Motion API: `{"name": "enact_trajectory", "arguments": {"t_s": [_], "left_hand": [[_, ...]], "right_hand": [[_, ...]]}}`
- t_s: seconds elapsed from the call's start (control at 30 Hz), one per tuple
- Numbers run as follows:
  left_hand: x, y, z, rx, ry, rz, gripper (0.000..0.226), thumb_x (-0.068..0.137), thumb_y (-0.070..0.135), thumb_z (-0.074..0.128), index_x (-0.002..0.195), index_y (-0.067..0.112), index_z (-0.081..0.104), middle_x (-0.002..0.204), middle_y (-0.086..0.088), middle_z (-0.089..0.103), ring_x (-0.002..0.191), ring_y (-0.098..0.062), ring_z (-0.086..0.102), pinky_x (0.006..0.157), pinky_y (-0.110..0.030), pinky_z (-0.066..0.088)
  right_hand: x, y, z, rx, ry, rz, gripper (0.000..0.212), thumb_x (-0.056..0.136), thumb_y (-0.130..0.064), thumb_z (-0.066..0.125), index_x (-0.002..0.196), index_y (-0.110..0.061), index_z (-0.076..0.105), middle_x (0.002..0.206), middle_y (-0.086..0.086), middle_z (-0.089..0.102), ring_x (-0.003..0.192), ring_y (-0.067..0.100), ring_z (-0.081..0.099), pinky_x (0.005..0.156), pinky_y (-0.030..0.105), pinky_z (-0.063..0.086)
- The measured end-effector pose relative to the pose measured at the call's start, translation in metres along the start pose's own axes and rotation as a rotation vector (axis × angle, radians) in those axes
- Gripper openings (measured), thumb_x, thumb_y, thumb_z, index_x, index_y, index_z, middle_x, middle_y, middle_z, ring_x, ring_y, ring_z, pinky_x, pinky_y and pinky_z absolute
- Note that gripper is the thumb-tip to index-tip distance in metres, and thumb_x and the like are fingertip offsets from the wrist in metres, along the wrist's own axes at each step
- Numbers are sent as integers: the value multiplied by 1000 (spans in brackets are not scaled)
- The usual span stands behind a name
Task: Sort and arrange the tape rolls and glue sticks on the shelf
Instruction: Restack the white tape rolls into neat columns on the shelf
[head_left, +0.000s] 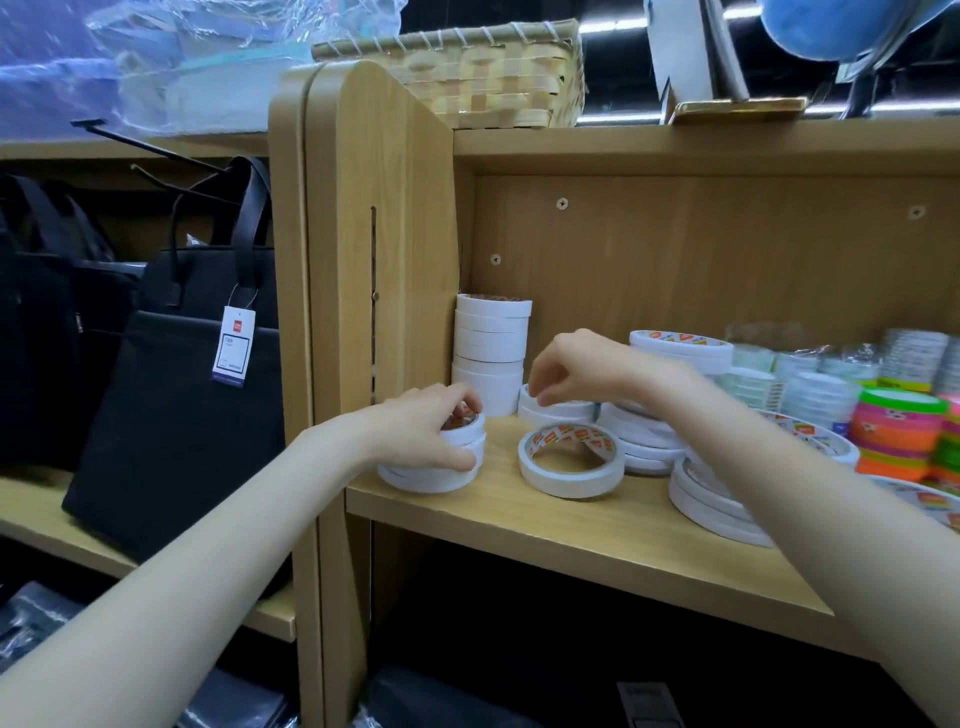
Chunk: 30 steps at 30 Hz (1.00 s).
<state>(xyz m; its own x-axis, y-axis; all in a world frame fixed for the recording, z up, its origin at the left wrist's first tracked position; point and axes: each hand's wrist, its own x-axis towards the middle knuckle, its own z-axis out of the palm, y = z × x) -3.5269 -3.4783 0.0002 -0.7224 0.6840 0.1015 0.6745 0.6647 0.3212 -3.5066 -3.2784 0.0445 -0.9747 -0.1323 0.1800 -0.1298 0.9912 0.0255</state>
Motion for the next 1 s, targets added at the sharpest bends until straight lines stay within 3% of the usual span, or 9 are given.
{"name": "enact_trajectory", "arguments": {"t_s": [0.1, 0.2, 0.27, 0.37, 0.47, 0.6, 0.77, 1.0], "left_hand": [[0, -1, 7, 81, 62, -7, 54, 84, 37, 60, 132, 25, 37, 130, 3, 46, 117, -17, 45, 102, -40, 38], [1, -2, 9, 106, 81, -14, 54, 84, 39, 59, 132, 25, 37, 130, 2, 47, 117, -18, 45, 100, -39, 36], [0, -2, 9, 121, 92, -6, 55, 84, 39, 59, 132, 24, 37, 130, 2, 47, 118, -18, 44, 98, -37, 36], [-1, -1, 11, 183, 107, -1, 60, 82, 41, 62, 132, 24, 35, 128, 2, 45, 117, -20, 43, 95, -35, 34], [0, -2, 12, 220, 124, -1, 62, 80, 43, 62, 132, 24, 33, 126, 1, 45, 115, -20, 42, 93, -35, 32], [0, -2, 15, 244, 130, 8, 63, 80, 43, 60, 133, 25, 31, 127, 1, 43, 113, -20, 40, 92, -34, 30], [-1, -2, 14, 251, 111, 9, 66, 80, 45, 60, 135, 24, 29, 130, -1, 42, 115, -20, 40, 98, -36, 32], [0, -4, 14, 257, 104, 10, 71, 78, 43, 63, 136, 25, 27, 132, 0, 40, 117, -20, 38, 99, -36, 28]], "right_hand": [[-34, -9, -9, 64, -230, -69, 18, 82, -37, 67, 93, -24, 70, 85, -12, 65, 79, 2, 55, 69, 19, 42], [-52, -9, 1, 27, -341, -108, 7, 79, -30, 72, 79, -31, 64, 74, -18, 57, 71, -2, 51, 67, 19, 41], [-54, -6, 7, 52, -281, -133, 18, 79, -22, 71, 70, -33, 61, 71, -16, 58, 70, 2, 52, 68, 24, 43], [-53, -6, 1, 32, -165, -139, 4, 82, -18, 67, 82, -22, 68, 74, -13, 58, 68, 1, 49, 65, 21, 41], [-43, -4, -10, 85, -11, -109, 5, 83, -16, 64, 84, -19, 67, 71, -17, 55, 65, -3, 48, 62, 15, 39], [-13, 4, -19, 120, 113, -26, 5, 83, -14, 64, 86, -17, 67, 75, -9, 59, 72, 7, 54, 64, 20, 43], [22, 12, 15, -34, 163, 181, 13, 84, -6, 54, 90, -9, 65, 102, 12, 64, 94, 30, 60, 73, 32, 47], [23, 6, 31, -254, 183, 193, 20, 86, -1, 50, 102, -5, 60, 107, 15, 57, 95, 34, 58, 68, 31, 39]]}}
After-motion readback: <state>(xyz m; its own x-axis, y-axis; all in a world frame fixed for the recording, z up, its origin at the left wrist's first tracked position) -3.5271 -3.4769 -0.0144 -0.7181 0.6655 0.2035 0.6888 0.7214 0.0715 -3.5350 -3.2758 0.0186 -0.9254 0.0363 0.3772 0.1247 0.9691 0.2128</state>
